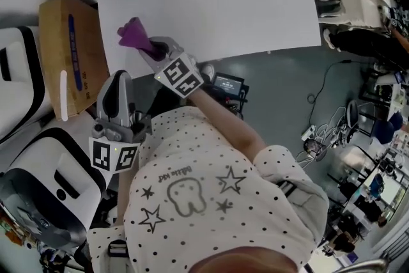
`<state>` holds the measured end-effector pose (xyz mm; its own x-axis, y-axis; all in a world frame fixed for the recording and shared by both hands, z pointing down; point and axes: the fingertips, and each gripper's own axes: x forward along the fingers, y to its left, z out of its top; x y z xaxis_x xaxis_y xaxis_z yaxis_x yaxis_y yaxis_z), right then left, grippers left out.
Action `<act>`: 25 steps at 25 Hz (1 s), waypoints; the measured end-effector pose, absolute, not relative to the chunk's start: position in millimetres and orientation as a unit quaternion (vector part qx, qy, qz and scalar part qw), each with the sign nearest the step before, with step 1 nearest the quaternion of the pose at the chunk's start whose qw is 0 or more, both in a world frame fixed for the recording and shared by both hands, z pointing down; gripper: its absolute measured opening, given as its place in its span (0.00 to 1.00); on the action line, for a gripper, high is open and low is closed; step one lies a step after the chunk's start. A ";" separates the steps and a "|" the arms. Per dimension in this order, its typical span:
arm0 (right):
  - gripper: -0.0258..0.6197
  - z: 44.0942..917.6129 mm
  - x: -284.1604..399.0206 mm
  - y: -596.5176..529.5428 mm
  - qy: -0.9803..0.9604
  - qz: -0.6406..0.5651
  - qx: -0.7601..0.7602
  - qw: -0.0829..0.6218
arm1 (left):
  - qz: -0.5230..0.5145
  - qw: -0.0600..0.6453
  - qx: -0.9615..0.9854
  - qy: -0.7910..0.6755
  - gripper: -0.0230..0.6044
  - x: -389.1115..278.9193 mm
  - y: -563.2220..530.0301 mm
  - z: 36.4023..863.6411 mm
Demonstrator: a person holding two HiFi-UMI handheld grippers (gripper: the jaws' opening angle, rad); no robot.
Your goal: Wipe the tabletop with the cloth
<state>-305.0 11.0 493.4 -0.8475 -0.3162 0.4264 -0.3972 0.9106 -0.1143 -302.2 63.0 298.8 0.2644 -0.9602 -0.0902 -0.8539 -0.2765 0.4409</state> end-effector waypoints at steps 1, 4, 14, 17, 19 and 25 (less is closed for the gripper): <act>0.15 483.9 -280.1 -6.0 -0.951 0.096 0.220 0.197 | -0.174 0.149 0.785 -0.575 0.03 -295.5 55.3 295.2; 0.15 462.5 -201.3 -49.4 -0.930 0.079 0.304 0.192 | -0.181 0.139 0.797 -0.559 0.03 -272.1 32.0 286.9; 0.15 466.1 16.7 -139.3 -0.890 0.073 0.383 0.238 | -0.177 0.106 0.764 -0.611 0.03 -174.1 -30.6 279.8; 0.15 474.9 58.6 -151.5 -0.892 0.081 0.364 0.256 | -0.178 0.106 0.751 -0.627 0.03 -132.6 -42.1 280.4; 0.15 476.9 80.8 -163.0 -0.895 0.080 0.356 0.257 | -0.183 0.107 0.747 -0.630 0.03 -104.7 -49.5 280.6; 0.15 488.1 117.0 -190.1 -0.883 0.105 0.372 0.265 | -0.186 0.132 0.759 -0.610 0.03 -45.8 -57.3 287.2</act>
<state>117.0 -190.1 488.1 -0.5827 -0.6024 0.5455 -0.7134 0.7007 0.0117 -45.8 -57.3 287.2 0.1875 -0.9747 -0.1215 -0.8768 -0.2219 0.4266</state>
